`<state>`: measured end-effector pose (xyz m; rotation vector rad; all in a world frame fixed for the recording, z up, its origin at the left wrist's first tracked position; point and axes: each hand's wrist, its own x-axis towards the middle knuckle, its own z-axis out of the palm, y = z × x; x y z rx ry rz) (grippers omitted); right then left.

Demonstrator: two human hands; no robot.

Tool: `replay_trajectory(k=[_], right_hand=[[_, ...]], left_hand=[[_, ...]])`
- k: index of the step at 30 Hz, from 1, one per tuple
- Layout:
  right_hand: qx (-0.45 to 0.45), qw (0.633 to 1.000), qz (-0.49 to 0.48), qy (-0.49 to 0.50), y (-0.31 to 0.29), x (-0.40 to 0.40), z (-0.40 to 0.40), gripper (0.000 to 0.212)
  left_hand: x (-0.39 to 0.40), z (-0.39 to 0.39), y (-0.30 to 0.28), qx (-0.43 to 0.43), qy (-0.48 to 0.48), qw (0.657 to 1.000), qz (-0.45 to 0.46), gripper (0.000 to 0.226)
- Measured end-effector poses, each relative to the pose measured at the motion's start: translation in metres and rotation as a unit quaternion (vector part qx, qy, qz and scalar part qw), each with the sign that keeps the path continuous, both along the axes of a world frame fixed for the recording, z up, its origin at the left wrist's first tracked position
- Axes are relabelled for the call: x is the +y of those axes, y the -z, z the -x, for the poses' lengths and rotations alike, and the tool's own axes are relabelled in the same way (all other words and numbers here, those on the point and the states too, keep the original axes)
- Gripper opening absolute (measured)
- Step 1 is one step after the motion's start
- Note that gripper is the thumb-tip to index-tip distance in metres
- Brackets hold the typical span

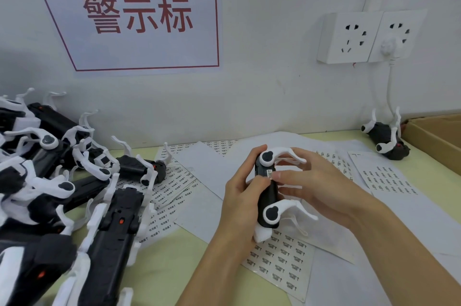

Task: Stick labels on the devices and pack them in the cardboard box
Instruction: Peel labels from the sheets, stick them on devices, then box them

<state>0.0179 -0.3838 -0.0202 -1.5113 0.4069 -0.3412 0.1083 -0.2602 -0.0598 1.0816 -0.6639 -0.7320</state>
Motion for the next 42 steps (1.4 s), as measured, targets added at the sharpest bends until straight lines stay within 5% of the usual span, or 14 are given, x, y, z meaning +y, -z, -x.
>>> replay_trajectory(k=[25, 30, 36, 42], right_hand=[[-0.017, 0.998, 0.062, 0.026, 0.001, 0.002, -0.003, 0.02], [-0.049, 0.997, 0.063, 0.01, -0.002, 0.0, -0.002, 0.033], [-0.087, 0.99, 0.11, -0.004, -0.006, -0.005, 0.003, 0.032], [-0.144, 0.98, 0.052, 0.125, -0.003, -0.008, -0.001, 0.022]], left_hand=[[0.0, 0.003, -0.002, 0.027, 0.02, 0.999, 0.035, 0.055], [0.0, 0.004, -0.002, 0.077, 0.02, 0.995, 0.053, 0.065], [0.004, 0.004, -0.005, 0.063, -0.002, 0.997, 0.04, 0.048], [0.004, 0.003, -0.007, 0.054, -0.095, 0.992, 0.059, 0.037]])
